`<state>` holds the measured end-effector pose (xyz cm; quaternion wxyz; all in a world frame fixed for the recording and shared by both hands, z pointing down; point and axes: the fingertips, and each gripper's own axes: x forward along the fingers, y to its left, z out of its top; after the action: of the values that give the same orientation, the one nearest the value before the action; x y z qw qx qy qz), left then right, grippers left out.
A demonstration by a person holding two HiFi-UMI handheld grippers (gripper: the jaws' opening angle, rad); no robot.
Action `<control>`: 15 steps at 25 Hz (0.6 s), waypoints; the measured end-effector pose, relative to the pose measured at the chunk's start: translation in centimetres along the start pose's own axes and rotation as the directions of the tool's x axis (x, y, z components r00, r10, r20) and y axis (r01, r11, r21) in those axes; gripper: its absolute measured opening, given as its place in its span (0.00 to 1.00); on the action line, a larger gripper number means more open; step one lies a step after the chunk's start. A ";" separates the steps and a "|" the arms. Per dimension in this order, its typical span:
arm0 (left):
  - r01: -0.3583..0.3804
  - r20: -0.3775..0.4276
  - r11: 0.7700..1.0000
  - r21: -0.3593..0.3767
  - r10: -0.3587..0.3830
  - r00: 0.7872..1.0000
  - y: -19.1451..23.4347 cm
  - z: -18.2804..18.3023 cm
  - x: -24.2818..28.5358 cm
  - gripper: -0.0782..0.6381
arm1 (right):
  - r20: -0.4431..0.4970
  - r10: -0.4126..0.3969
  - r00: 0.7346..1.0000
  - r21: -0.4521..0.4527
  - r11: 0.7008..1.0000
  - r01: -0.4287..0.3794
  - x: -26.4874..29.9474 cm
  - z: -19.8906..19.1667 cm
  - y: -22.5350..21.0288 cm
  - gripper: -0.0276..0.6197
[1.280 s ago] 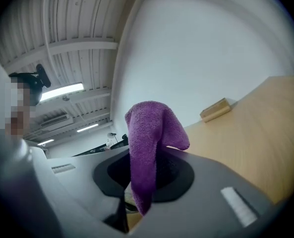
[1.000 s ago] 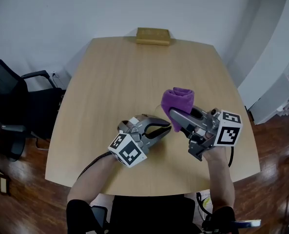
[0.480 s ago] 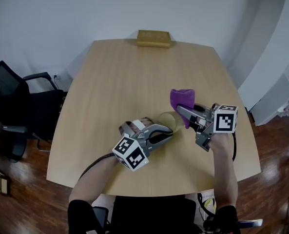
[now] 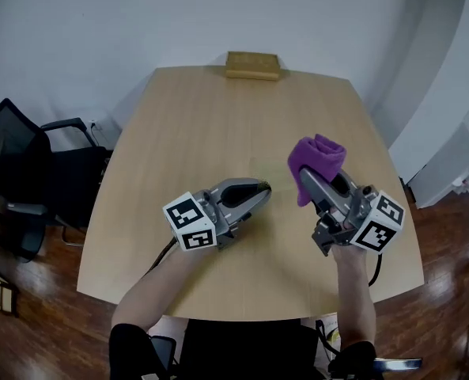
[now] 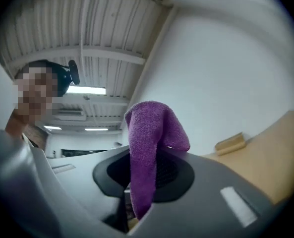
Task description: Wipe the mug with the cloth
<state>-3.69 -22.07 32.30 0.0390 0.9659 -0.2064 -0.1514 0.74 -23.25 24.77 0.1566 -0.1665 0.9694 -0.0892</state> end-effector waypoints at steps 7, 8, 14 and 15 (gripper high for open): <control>-0.033 0.088 0.980 -0.194 0.051 0.995 0.9 0.5 -0.4 0.17 | -0.070 -0.239 0.968 -0.186 0.957 0.223 0.3 -2.7 -2.6 0.14; -0.033 0.082 0.981 -0.192 0.049 0.995 0.7 0.3 -0.2 0.17 | -0.096 -0.245 0.965 -0.180 0.958 0.225 0.8 -3.7 -2.6 0.14; -0.021 -0.022 0.999 -0.050 0.020 1.000 -0.6 -0.9 0.8 0.19 | -0.111 -0.063 0.992 -0.001 0.998 0.063 3.0 -5.7 0.4 0.14; -0.012 -0.018 0.999 -0.037 0.011 1.000 -0.8 -0.7 0.7 0.19 | -0.104 -0.028 0.994 0.020 0.999 0.031 3.0 -5.6 0.7 0.14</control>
<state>-2.54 -21.67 32.66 0.0595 0.9651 -0.2087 -0.1464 -4.06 -22.96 29.01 0.1065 -0.1743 0.9727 -0.1103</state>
